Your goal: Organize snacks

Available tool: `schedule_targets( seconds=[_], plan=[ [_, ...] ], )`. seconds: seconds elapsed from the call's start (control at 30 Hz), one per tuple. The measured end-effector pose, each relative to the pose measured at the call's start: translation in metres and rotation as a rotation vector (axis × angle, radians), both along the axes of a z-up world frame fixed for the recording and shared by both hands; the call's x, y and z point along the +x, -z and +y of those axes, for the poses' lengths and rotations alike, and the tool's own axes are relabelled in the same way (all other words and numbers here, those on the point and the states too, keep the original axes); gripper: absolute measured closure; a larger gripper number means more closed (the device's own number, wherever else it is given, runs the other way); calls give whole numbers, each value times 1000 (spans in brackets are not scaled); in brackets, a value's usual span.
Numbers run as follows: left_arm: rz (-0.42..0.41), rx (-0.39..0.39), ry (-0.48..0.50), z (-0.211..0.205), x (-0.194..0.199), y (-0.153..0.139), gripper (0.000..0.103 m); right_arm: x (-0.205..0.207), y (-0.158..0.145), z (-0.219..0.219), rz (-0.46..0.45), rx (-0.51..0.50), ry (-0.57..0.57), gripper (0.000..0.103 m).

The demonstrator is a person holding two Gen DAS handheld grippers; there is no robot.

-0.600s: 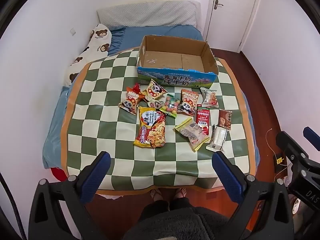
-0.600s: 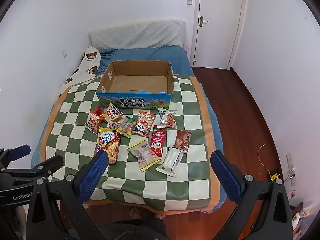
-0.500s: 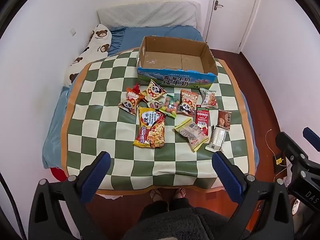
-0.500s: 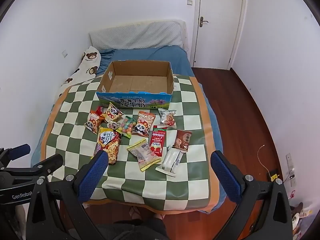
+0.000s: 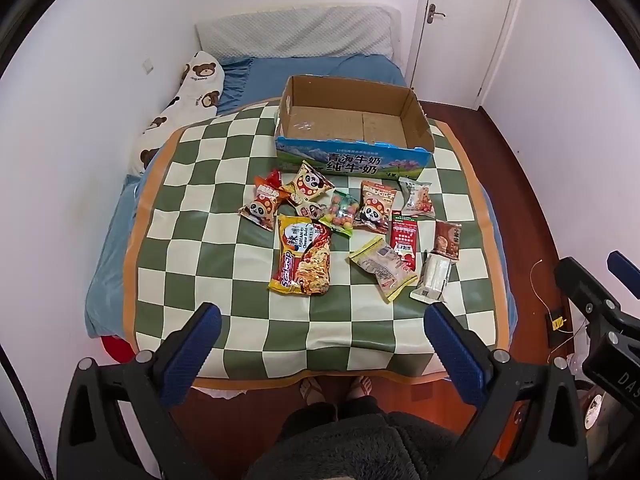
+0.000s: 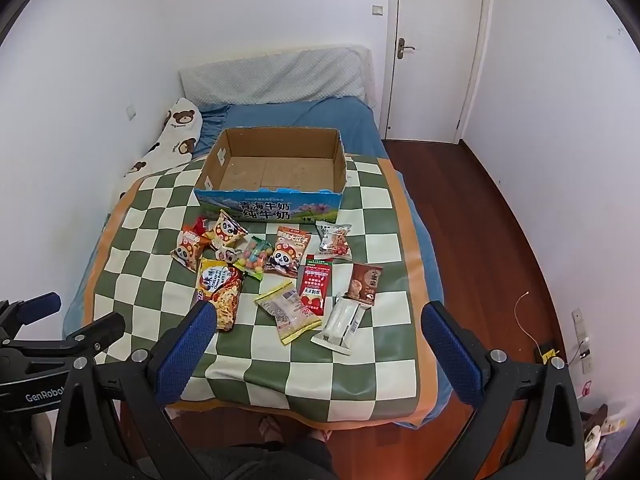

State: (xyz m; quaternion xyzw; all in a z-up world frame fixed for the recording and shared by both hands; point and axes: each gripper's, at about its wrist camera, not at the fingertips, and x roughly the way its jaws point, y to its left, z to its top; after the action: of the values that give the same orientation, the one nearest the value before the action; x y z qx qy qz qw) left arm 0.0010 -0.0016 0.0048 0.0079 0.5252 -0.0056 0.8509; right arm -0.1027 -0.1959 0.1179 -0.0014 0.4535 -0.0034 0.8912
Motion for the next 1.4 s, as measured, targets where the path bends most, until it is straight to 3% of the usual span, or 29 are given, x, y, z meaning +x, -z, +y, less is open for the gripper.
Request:
schedule_targets(
  seconds=[1.4],
  plan=[
    [-51, -16, -16, -2, -10, -18, 0, -6, -10, -5, -6, 15, 3, 0]
  ],
)
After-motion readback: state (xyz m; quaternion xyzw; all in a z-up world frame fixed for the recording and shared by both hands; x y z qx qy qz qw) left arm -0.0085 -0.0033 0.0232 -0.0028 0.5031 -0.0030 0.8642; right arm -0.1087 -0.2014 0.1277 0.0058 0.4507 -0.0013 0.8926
